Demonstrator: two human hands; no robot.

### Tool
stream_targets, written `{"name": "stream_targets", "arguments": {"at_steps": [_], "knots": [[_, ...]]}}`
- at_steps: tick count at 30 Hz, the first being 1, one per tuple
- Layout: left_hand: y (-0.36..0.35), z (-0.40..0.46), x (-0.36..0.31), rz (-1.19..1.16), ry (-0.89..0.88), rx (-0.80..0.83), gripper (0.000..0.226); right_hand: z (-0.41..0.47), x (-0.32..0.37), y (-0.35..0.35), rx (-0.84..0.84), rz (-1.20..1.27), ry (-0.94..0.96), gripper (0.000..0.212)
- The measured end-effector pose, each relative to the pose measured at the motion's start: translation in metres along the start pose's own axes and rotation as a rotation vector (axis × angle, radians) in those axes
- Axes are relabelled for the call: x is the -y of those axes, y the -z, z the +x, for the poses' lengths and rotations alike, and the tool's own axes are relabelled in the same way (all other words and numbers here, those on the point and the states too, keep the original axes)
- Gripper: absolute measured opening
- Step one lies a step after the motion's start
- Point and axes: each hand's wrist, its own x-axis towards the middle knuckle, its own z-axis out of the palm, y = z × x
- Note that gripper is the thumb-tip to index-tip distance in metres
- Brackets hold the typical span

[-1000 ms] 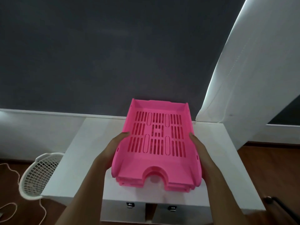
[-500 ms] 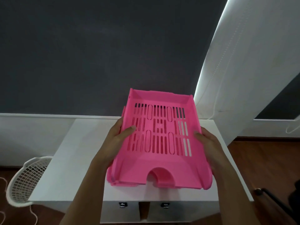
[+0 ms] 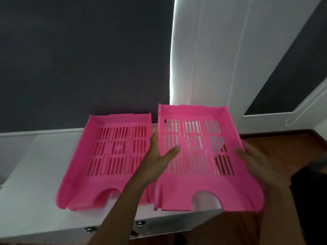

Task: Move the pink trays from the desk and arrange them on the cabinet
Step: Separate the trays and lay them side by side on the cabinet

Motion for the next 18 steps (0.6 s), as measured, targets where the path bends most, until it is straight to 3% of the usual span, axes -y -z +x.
{"name": "stream_targets", "arguments": {"at_steps": [10,14,18], "knots": [[-0.06,0.035,0.035,0.05,0.249,-0.153,0.096,0.056,-0.071,0.011,0.03,0.009,-0.063,0.029],[-0.071,0.044,0.043,0.089,0.286,-0.246,0.094,0.077,-0.096,-0.001,0.022,-0.003,-0.06,0.042],[-0.073,0.055,0.048,0.131,0.326,-0.294,0.095,0.105,-0.127,-0.008,0.012,-0.07,-0.057,0.042]]}}
